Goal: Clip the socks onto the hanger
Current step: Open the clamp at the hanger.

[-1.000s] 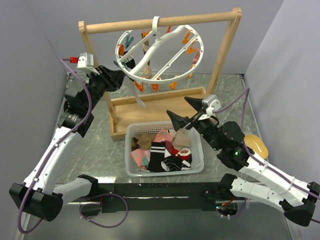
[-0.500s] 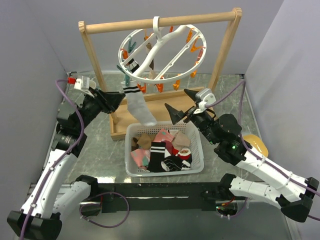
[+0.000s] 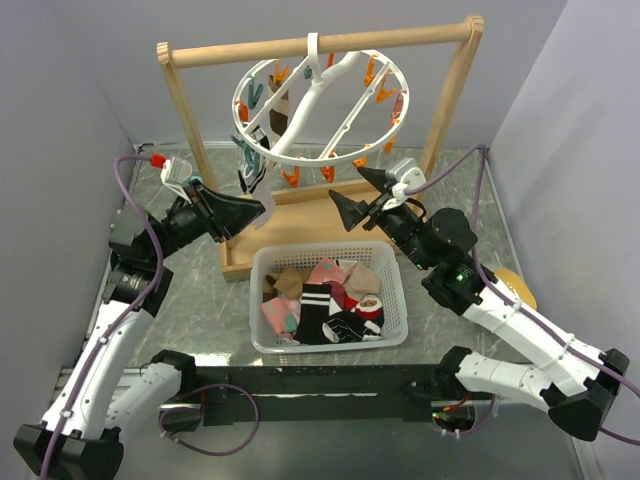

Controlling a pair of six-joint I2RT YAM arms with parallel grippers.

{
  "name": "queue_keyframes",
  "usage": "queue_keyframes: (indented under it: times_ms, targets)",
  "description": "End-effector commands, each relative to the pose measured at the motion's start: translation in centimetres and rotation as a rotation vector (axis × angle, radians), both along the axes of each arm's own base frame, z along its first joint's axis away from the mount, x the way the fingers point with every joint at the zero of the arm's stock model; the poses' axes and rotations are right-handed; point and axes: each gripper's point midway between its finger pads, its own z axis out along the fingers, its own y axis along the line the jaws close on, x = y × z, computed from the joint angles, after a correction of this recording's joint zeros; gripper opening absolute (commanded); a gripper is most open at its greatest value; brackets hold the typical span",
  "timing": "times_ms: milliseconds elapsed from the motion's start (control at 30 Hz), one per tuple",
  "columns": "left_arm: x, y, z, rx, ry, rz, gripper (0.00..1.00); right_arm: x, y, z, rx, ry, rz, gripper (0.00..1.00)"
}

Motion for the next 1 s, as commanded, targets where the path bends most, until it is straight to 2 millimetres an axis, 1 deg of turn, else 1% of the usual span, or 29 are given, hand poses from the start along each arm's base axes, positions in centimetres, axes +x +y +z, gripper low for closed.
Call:
queue_keyframes:
  times_ms: [0,67,133,200,333,433,467,500,600,633,667,700,733,800,833,867,933,967]
  targets:
    - [-3.0,-1.5,4.5,-0.083,-0.074,-0.157,0.32,0.1,-0.9,4.2,0.085,-0.078,-0.005,0.76]
    - [-2.9,-1.8,4.8,-0.091,-0.082,-0.163,0.31,0.3,-1.0,4.4,0.087,-0.080,-0.010,0.75]
    - [-2.6,-2.2,4.9,-0.097,-0.072,-0.166,0.30,0.5,-0.9,4.7,0.094,-0.090,-0.010,0.75]
    - [-2.3,-2.6,4.7,-0.094,-0.066,-0.169,0.30,0.8,-0.6,4.6,0.092,-0.092,-0.011,0.75]
    - [-2.0,-2.6,4.6,-0.074,-0.084,-0.151,0.28,1.2,-0.2,4.7,0.095,-0.106,-0.010,0.73]
    - [-1.8,-2.4,4.3,-0.069,-0.085,-0.133,0.31,1.6,0.2,4.3,0.090,-0.100,-0.009,0.71]
    - [-1.7,-2.4,4.3,-0.069,-0.082,-0.125,0.34,1.7,0.3,4.4,0.092,-0.103,-0.009,0.71]
    - [-1.8,-2.3,4.1,-0.066,-0.078,-0.123,0.35,1.9,0.6,4.1,0.094,-0.094,-0.005,0.70]
    - [-1.6,-2.1,3.7,-0.059,-0.066,-0.094,0.36,2.4,0.7,3.6,0.109,-0.088,-0.017,0.66]
    - [-1.3,-1.9,3.1,-0.047,-0.048,-0.076,0.39,2.5,0.8,3.4,0.111,-0.084,-0.016,0.64]
    - [-1.0,-1.8,2.8,-0.042,-0.036,-0.061,0.58,2.6,0.8,3.3,0.114,-0.081,-0.017,0.64]
    - [-0.6,-1.4,2.6,-0.042,-0.031,-0.030,0.64,2.8,1.0,3.0,0.116,-0.074,-0.020,0.63]
    - [-0.3,-1.2,2.0,-0.034,0.000,-0.009,0.64,2.9,1.0,3.0,0.117,-0.074,-0.022,0.62]
    - [0.3,-0.7,1.6,-0.032,0.015,0.029,0.64,3.2,1.2,2.6,0.119,-0.067,-0.028,0.61]
    - [0.4,-0.6,1.5,-0.029,0.019,0.038,0.65,3.3,1.1,2.8,0.127,-0.072,-0.030,0.60]
    - [0.5,-0.4,0.9,-0.025,0.038,0.048,0.70,3.3,1.3,2.7,0.127,-0.072,-0.025,0.59]
    - [0.6,-0.2,0.7,-0.022,0.046,0.058,0.72,3.6,1.6,2.5,0.132,-0.068,-0.025,0.56]
    - [0.6,-0.1,0.4,-0.018,0.060,0.063,0.78,3.7,1.7,2.4,0.134,-0.066,-0.022,0.55]
